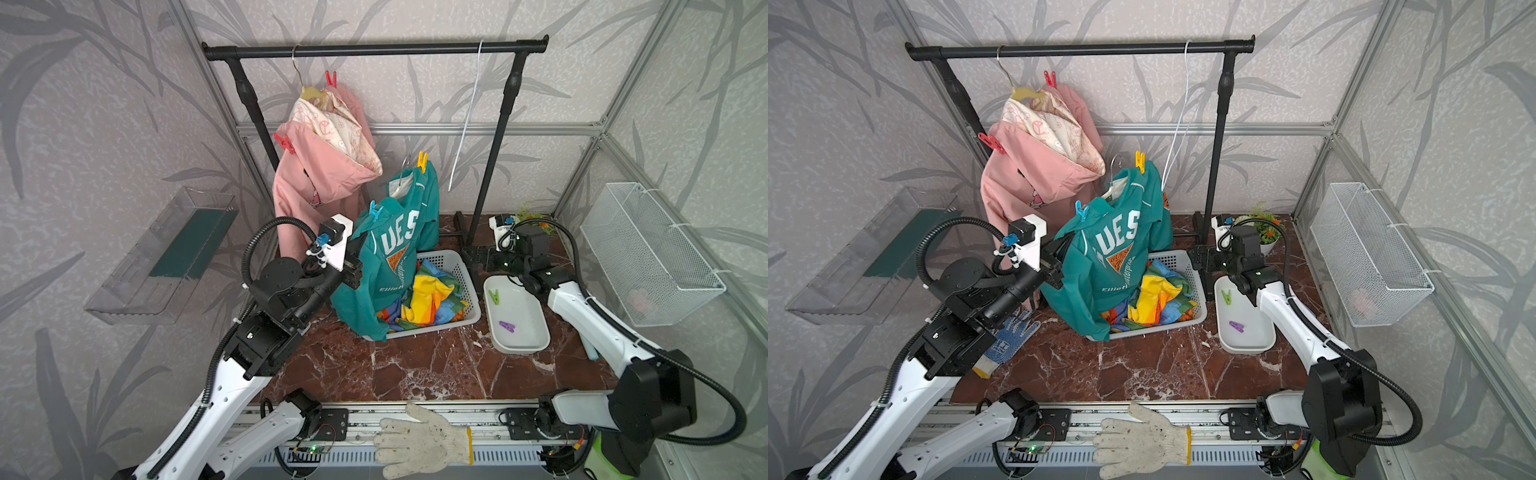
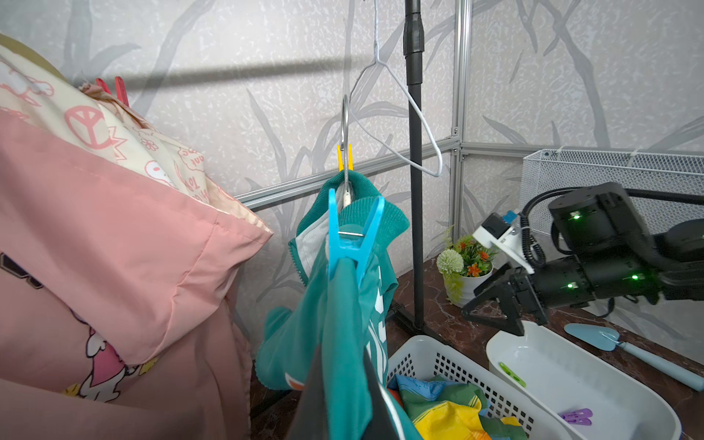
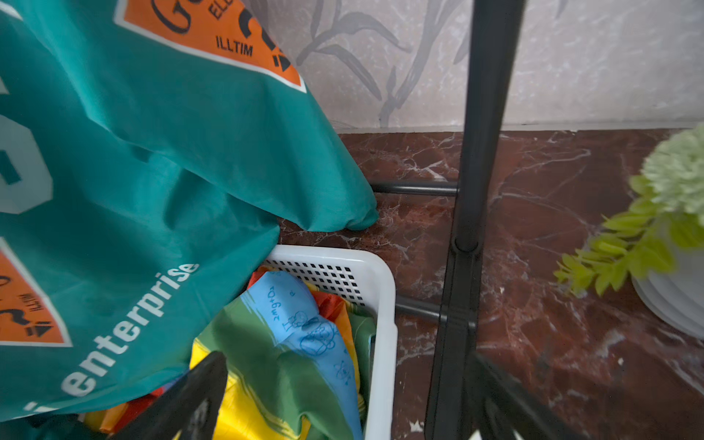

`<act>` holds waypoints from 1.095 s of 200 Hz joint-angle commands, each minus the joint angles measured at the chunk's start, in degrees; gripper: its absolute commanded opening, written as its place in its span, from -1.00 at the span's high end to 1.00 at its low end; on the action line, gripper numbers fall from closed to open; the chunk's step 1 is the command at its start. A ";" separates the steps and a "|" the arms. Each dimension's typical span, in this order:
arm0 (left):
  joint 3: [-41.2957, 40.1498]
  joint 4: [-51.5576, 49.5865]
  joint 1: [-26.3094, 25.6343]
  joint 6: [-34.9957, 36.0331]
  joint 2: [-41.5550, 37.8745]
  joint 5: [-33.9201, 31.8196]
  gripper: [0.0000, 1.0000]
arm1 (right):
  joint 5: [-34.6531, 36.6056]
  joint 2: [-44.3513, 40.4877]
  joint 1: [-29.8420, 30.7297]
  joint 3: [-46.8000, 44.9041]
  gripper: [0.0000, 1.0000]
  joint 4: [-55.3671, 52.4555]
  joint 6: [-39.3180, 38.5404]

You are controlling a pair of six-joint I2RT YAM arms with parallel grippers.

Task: Remove the clothespins securing jackets to the hanger
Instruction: Adjust the jacket in the basket.

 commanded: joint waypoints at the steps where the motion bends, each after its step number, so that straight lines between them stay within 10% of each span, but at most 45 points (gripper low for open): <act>1: 3.03 4.13 -0.23 -1.14 -1.37 2.55 1.00 | -3.40 4.74 -0.17 1.63 -0.95 8.83 -5.22; 167: 5.50 1.94 -0.20 -6.42 -2.00 4.93 1.00 | -16.63 31.13 1.40 20.52 -0.95 21.51 -14.24; 219: 5.22 1.43 -0.19 -6.79 -2.66 4.29 1.00 | -24.26 33.69 1.89 22.81 -0.37 22.46 -14.06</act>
